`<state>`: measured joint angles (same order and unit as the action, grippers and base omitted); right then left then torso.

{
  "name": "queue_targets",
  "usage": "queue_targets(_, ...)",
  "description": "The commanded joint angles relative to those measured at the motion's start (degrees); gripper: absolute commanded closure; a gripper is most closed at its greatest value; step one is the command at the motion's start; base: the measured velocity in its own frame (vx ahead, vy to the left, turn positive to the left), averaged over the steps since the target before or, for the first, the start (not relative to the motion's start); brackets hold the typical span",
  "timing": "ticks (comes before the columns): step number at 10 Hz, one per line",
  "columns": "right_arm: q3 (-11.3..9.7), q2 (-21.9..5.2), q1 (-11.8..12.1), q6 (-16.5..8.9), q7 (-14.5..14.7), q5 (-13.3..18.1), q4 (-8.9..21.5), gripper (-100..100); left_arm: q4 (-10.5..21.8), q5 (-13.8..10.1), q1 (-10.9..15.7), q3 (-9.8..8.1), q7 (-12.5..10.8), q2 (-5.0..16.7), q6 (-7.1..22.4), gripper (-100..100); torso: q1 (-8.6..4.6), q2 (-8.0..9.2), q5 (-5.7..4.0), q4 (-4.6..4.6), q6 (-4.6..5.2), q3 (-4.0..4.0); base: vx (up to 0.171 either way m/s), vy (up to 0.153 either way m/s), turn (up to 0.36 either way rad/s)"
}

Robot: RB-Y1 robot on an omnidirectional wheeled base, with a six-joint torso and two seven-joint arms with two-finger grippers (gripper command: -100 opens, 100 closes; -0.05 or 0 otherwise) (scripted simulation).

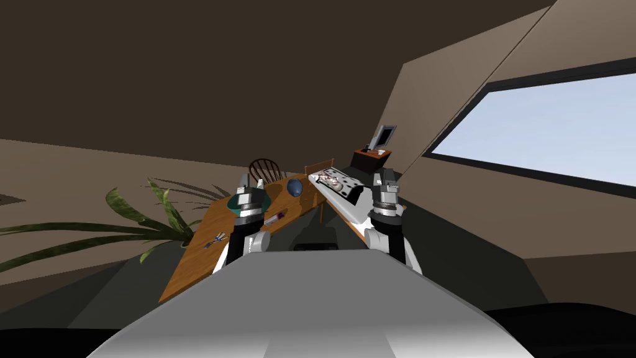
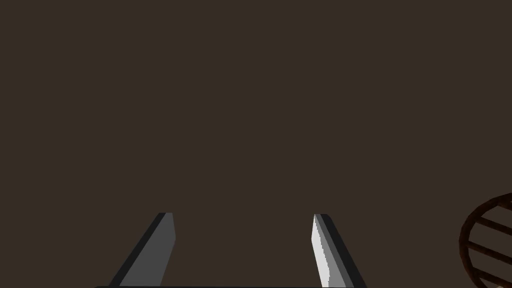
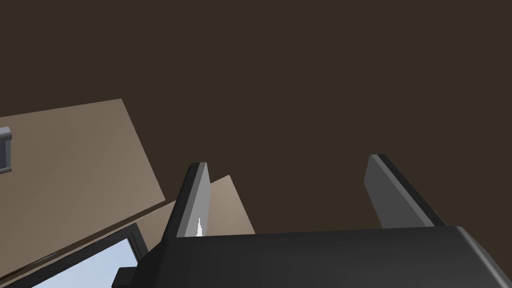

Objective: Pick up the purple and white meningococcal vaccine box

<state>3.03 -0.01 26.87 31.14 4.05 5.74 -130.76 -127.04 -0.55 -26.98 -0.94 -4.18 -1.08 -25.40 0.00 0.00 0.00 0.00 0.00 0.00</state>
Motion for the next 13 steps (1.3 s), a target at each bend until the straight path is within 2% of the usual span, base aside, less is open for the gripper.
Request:
queue_targets(1,0.0,0.0,0.0,0.0,0.0,0.0,0.0,0,0.6,-0.2,0.5,-0.16,-0.3,2.3,0.9,-100,0.0,0.0,0.0,0.0,0.0,0.0,-0.008,-0.002,-0.02)
queue_targets(4,0.0,0.0,0.0,0.0,0.0,0.0,0.0,0,2.9,-1.0,2.4,-0.75,-1.5,6.8,4.3,-100,0.01,0.1,0.0,0.02,0.0,0.05,-0.031,-0.003,-0.033)
queue_targets(7,0.0,0.0,0.0,0.0,0.0,0.0,0.0,0,6.4,-2.4,5.5,-1.67,-3.4,10.0,9.2,-100,-0.02,0.19,0.0,0.04,0.01,0.11,-0.059,-0.01,-0.057)
queue_targets(8,0.0,0.0,0.0,0.0,0.0,0.0,0.0,0,6.4,-2.4,5.5,-1.67,-3.4,10.0,9.6,-100,-0.02,0.24,0.0,0.05,0.01,0.13,-0.053,-0.002,-0.019)
queue_targets(10,0.0,0.0,0.0,0.0,0.0,0.0,0.0,0,9.2,-3.5,8.1,-2.42,-5.1,11.4,13.3,-100,-0.01,0.2,0.0,0.04,0.01,0.11,-0.061,-0.01,-0.062)
queue_targets(11,0.0,0.0,0.0,0.0,0.0,0.0,0.0,0,9.2,-3.5,8.1,-2.42,-5.1,11.4,14.1,-100,-0.02,0.23,0.0,0.05,0.01,0.13,-0.051,-0.006,-0.02)
queue_targets(12,0.0,0.0,0.0,0.0,0.0,0.0,0.0,0,10.7,-4.2,9.5,-2.83,-6.0,12.0,16.1,-100,-0.01,0.2,0.0,0.05,-0.01,0.12,-0.05,-0.002,-0.028)
queue_targets(13,0.0,0.0,0.0,0.0,0.0,0.0,0.0,0,10.7,-4.2,9.5,-2.83,-6.0,12.0,16.6,-100,0.0,0.18,0.0,0.04,0.01,0.1,-0.041,-0.01,-0.033)
